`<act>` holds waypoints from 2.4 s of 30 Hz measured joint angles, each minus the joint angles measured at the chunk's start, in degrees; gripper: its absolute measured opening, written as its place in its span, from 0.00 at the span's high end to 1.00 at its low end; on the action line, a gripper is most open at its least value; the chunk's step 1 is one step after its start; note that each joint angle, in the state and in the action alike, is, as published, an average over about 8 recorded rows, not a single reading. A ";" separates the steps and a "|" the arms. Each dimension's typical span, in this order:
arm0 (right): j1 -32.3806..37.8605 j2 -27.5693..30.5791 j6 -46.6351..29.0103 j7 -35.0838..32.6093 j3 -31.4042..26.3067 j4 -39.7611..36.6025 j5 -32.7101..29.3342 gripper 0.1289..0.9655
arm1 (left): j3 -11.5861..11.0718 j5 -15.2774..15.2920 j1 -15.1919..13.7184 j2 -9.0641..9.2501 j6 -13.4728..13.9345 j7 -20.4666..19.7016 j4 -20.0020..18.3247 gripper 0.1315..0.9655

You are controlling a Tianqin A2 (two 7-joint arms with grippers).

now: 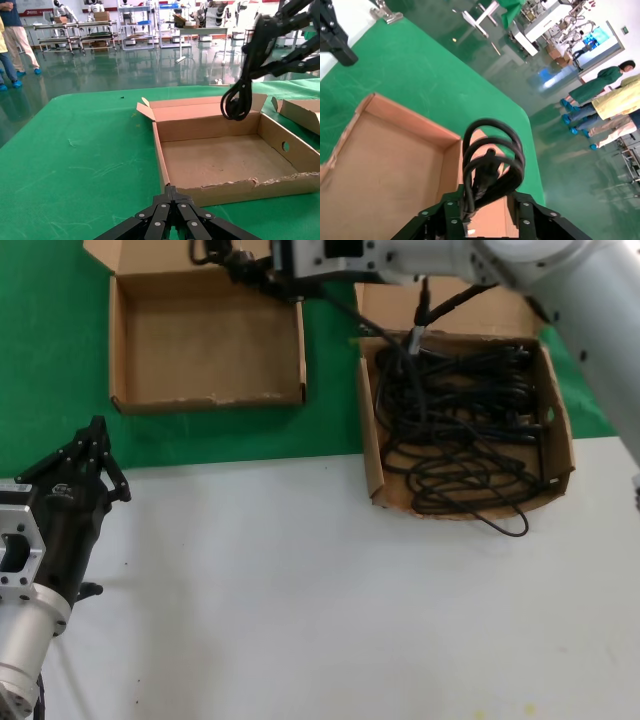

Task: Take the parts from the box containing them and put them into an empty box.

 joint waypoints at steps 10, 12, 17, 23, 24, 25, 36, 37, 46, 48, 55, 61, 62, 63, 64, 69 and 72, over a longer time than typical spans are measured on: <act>-3.02 5.82 -0.53 6.67 -0.27 9.93 -2.46 0.61 | 0.00 0.00 0.00 0.00 0.00 0.00 0.00 0.98; -3.68 6.67 -0.39 7.70 0.01 11.67 -2.54 0.56 | 0.00 0.00 0.00 0.00 0.00 0.00 0.00 0.98; -5.46 8.48 0.09 9.91 1.25 15.88 -1.77 0.48 | 0.00 0.00 0.00 0.00 0.00 0.00 0.00 0.98; -8.39 10.58 1.41 11.97 3.66 21.23 0.43 0.36 | 0.00 0.00 0.00 0.00 0.00 0.00 0.00 0.98; -9.06 10.96 1.80 12.27 4.15 22.26 0.84 0.33 | 0.00 0.00 0.00 0.00 0.00 0.00 0.00 0.98; -9.78 11.34 2.22 12.54 4.65 23.30 1.26 0.30 | 0.00 0.00 0.00 0.00 0.00 0.00 0.00 0.98; -21.25 15.95 8.37 13.65 10.89 36.63 6.66 0.09 | 0.00 0.00 0.00 0.00 0.00 0.00 0.00 0.98; -22.42 16.37 9.04 13.73 11.52 37.92 7.13 0.09 | 0.00 0.00 0.00 0.00 0.00 0.00 0.00 0.98; -32.11 19.89 13.74 15.15 16.05 47.07 10.30 0.01 | 0.00 0.00 0.00 0.00 0.00 0.00 0.00 0.98; -34.05 20.57 14.39 15.05 16.81 48.22 11.04 0.01 | 0.00 0.00 0.00 0.00 0.00 0.00 0.00 0.98; -40.05 21.24 15.57 11.46 19.97 50.40 15.38 0.00 | 0.00 0.00 0.00 0.00 0.00 0.00 0.00 0.98; -43.33 19.89 15.29 6.56 22.73 51.22 19.63 0.00 | 0.00 0.00 0.00 0.00 0.00 0.00 0.00 0.98; -43.57 19.73 15.22 6.10 22.97 51.28 20.02 0.00 | 0.00 0.00 0.00 0.00 0.00 0.00 0.00 0.98; -43.76 19.61 15.17 5.74 23.17 51.32 20.33 0.00 | 0.00 0.00 0.00 0.00 0.00 0.00 0.00 0.98; -43.87 19.53 15.13 5.49 23.29 51.36 20.55 0.00 | 0.00 0.00 0.00 0.00 0.00 0.00 0.00 0.98; -44.08 19.42 15.13 5.25 23.45 51.40 20.82 0.00 | 0.00 0.00 0.00 0.00 0.00 0.00 0.00 0.97; -44.43 19.36 15.37 5.50 23.53 51.42 20.89 0.00 | 0.00 -0.01 0.01 0.00 -0.01 0.00 0.00 0.95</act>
